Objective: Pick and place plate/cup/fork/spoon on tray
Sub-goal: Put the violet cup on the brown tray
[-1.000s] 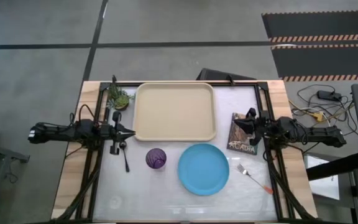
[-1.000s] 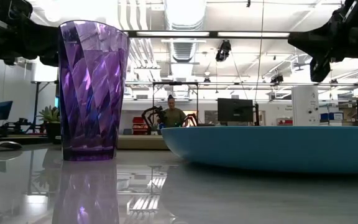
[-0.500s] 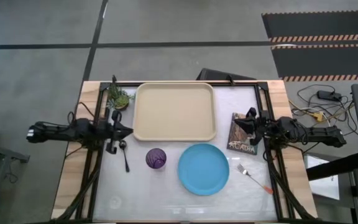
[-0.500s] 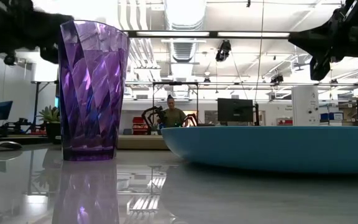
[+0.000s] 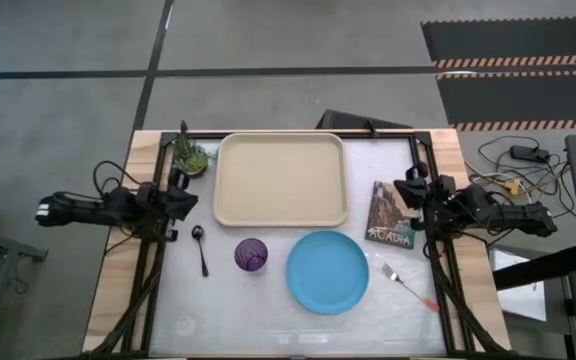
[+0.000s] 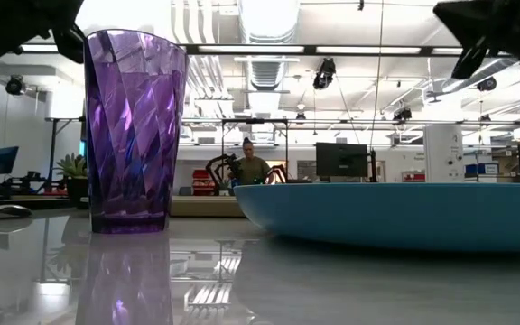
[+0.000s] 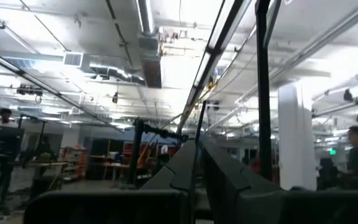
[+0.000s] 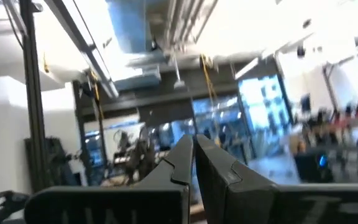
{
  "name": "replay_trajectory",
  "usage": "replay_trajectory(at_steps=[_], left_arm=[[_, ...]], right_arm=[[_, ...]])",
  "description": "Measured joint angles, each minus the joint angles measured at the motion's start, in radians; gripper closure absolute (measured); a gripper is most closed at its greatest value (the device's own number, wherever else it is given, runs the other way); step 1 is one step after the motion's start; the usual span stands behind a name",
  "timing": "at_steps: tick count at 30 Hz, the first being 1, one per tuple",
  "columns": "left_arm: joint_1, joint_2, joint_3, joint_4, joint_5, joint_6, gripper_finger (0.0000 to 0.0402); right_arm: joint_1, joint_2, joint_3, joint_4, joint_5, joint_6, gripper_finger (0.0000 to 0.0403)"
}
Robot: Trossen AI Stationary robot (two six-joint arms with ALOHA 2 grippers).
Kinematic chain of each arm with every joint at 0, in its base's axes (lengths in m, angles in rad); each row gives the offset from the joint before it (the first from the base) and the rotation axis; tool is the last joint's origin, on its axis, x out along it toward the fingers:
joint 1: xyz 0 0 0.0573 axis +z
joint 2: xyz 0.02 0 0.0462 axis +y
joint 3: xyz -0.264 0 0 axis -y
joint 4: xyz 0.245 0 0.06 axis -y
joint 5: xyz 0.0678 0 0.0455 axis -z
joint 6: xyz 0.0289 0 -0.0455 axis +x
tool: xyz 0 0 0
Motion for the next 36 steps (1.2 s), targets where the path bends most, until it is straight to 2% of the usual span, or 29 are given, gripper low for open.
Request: replay_trajectory(at_steps=[8,17,20,24,29,36], left_arm=[[0.000,0.136,0.057,0.150,0.011,-0.001,0.0389],[0.000,0.341,0.194,0.163,0.015,-0.007,0.0389],[0.000,0.427,0.248,0.157,0.015,-0.080,0.0389],[0.000,0.542,0.330,0.048,0.013,-0.175,0.0389],[0.000,0.679,0.457,-0.180,0.002,-0.234,0.0389],[-0.014,0.789,0.641,-0.517,-0.020,-0.317,0.0389]], right_arm=[[0.000,0.000,0.000,0.100,-0.001,-0.162,0.0394],[0.000,0.002,0.000,0.152,-0.002,-0.235,0.0394],[0.000,0.007,0.000,0.149,-0.003,-0.227,0.0394],[0.000,0.007,0.000,0.139,-0.003,-0.221,0.0394],[0.000,0.007,0.000,0.123,-0.006,-0.211,0.0394],[0.000,0.007,0.000,0.111,-0.011,-0.211,0.0394]])
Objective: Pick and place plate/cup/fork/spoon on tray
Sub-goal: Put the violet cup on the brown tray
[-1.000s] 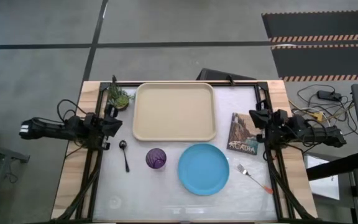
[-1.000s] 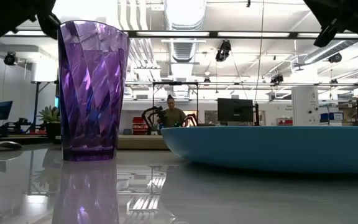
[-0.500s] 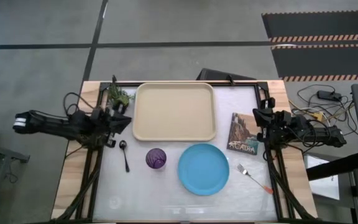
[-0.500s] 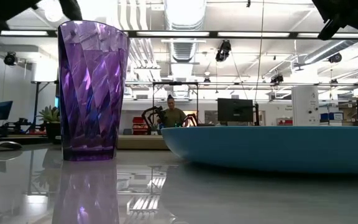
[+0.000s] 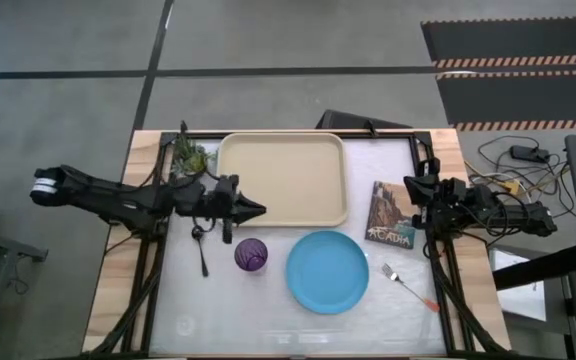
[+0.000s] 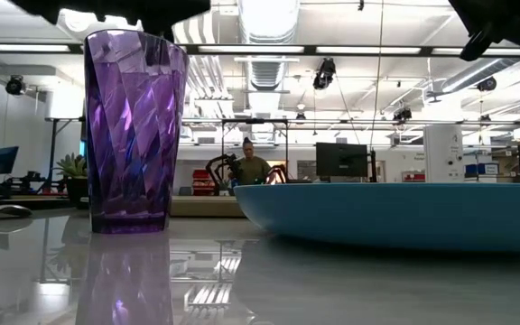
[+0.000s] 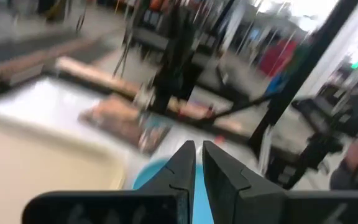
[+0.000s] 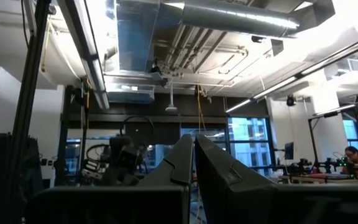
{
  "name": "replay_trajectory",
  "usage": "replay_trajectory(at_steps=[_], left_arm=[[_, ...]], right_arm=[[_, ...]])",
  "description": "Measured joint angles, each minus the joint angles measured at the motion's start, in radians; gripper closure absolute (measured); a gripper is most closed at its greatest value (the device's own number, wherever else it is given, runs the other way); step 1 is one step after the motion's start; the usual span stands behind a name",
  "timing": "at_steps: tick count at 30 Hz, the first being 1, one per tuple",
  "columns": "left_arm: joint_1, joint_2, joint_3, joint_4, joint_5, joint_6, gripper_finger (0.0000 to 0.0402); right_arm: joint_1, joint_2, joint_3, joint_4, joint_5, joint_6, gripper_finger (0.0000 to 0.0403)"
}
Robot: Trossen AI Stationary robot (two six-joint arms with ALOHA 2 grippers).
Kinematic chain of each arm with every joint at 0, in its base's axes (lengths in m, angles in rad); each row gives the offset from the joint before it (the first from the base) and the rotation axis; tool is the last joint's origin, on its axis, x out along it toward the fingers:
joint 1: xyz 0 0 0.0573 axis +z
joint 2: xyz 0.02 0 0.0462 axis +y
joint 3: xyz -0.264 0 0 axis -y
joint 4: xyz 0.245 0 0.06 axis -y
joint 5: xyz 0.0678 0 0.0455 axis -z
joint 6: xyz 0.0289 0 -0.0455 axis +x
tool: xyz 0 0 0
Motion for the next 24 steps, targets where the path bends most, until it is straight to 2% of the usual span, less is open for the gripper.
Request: replay_trajectory(at_steps=[7,12,17,21,24], left_arm=[[-0.065,0.055,0.169,-0.335,-0.101,-0.077,0.0389],[-0.135,0.107,0.275,-0.471,-0.152,-0.106,0.0389],[-0.207,0.189,0.385,-0.585,-0.155,-0.107,0.0389],[-0.238,0.278,0.495,-0.798,-0.152,-0.169,0.0389],[-0.245,0.335,0.586,-1.030,-0.138,-0.232,0.0389]], right_arm=[[0.000,0.000,0.000,-0.014,0.001,0.000,0.0394],[0.000,0.000,0.000,-0.031,0.001,0.000,0.0394],[0.000,0.000,0.000,-0.038,0.008,0.011,0.0394],[0.000,0.000,0.000,-0.038,0.008,0.016,0.0394],[0.000,0.000,0.000,-0.038,0.008,0.016,0.0394]])
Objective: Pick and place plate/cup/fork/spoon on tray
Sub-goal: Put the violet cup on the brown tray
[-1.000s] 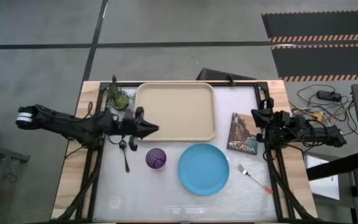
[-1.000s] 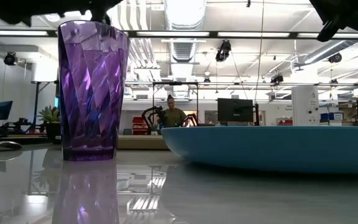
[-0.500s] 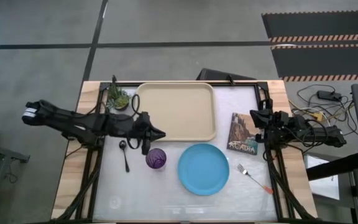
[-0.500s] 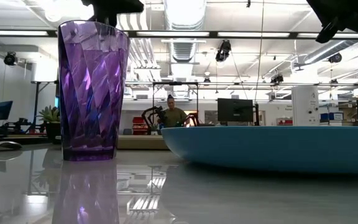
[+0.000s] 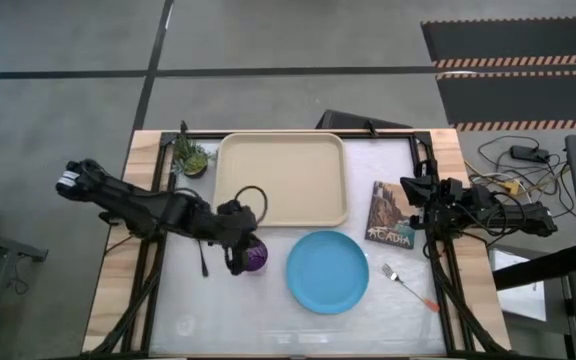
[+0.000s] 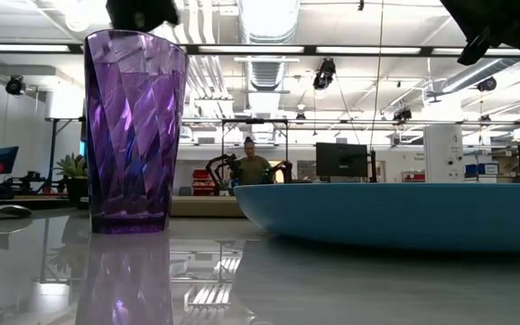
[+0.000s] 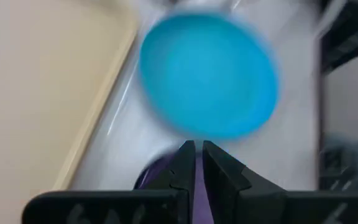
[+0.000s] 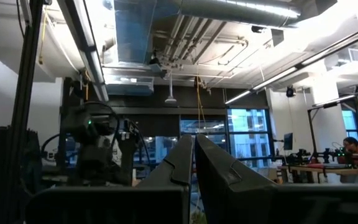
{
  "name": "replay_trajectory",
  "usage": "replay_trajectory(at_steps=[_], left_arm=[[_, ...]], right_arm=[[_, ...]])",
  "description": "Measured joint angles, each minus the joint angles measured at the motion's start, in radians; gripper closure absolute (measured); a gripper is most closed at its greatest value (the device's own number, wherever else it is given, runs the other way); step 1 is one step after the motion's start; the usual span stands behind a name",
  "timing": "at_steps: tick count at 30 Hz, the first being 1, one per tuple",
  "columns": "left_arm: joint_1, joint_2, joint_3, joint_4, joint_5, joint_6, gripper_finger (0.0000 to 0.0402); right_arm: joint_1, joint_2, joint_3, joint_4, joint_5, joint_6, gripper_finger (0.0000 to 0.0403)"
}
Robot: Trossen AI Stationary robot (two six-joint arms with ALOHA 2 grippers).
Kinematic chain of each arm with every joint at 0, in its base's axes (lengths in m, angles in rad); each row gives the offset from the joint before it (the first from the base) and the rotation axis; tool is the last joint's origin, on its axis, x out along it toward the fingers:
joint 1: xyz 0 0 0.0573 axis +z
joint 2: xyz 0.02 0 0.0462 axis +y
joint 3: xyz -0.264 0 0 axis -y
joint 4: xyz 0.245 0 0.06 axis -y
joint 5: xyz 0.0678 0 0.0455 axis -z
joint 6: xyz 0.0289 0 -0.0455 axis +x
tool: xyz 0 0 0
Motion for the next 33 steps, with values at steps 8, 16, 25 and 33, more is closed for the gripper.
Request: replay_trajectory(at_steps=[8,16,25,33], left_arm=[[0.001,0.059,0.102,-0.247,0.061,0.021,0.0387],[0.005,0.036,0.087,-0.252,0.045,0.032,0.0317],[0.006,0.073,0.052,-0.225,-0.045,0.123,0.0220],[0.010,0.100,0.018,-0.168,-0.043,0.162,0.0227]], right_arm=[[0.000,0.000,0.000,0.000,0.000,0.002,0.0394],[0.000,0.000,0.000,-0.004,0.000,0.002,0.0394],[0.000,0.000,0.000,-0.010,0.000,0.002,0.0394],[0.000,0.000,0.000,-0.021,0.001,0.002,0.0394]])
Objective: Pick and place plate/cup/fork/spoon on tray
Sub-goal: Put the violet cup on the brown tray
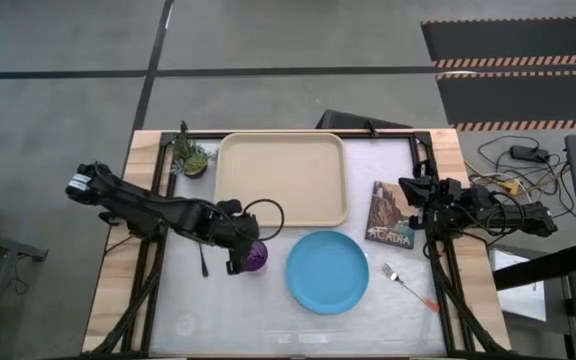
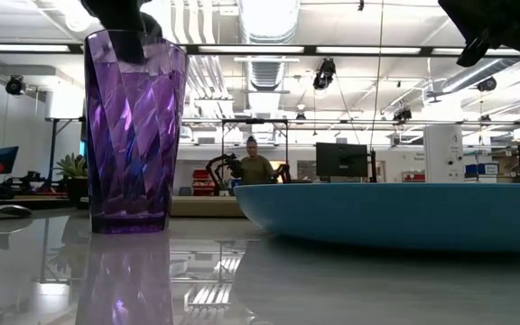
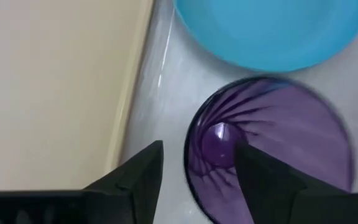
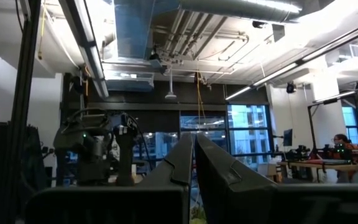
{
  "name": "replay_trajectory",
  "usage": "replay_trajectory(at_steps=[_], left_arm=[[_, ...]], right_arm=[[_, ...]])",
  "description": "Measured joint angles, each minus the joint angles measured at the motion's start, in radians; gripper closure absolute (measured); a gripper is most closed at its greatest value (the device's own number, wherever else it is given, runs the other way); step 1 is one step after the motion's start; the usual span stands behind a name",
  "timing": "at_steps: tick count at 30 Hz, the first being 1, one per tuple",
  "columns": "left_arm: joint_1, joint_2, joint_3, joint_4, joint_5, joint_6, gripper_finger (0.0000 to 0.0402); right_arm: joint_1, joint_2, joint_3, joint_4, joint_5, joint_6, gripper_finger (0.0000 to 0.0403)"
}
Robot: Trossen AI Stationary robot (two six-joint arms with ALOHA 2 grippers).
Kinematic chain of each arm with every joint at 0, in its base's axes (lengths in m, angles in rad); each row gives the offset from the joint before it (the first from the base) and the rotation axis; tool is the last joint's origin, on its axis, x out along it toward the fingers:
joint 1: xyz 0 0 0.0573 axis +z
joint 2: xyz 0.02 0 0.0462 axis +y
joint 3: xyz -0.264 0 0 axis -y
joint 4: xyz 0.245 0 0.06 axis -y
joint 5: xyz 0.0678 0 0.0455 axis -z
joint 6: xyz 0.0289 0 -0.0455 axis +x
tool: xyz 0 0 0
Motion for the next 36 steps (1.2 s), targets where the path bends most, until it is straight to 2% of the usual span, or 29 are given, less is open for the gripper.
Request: replay_trajectory(at_steps=[7,19,29,36], left_arm=[[0.002,0.000,-0.019,0.002,0.000,0.000,0.0268],[0.008,-0.001,-0.019,0.004,0.001,-0.034,0.0393],[0.045,-0.041,0.030,0.020,0.007,-0.025,0.0400],[0.128,-0.102,0.082,0.020,0.014,-0.030,0.0401]], right_arm=[[0.000,0.000,0.000,-0.003,0.000,0.000,0.0394],[0.000,0.000,0.000,-0.004,0.001,0.000,0.0394],[0.000,0.000,0.000,-0.008,0.001,0.000,0.0394],[0.000,0.000,0.000,-0.008,0.001,0.000,0.0394]])
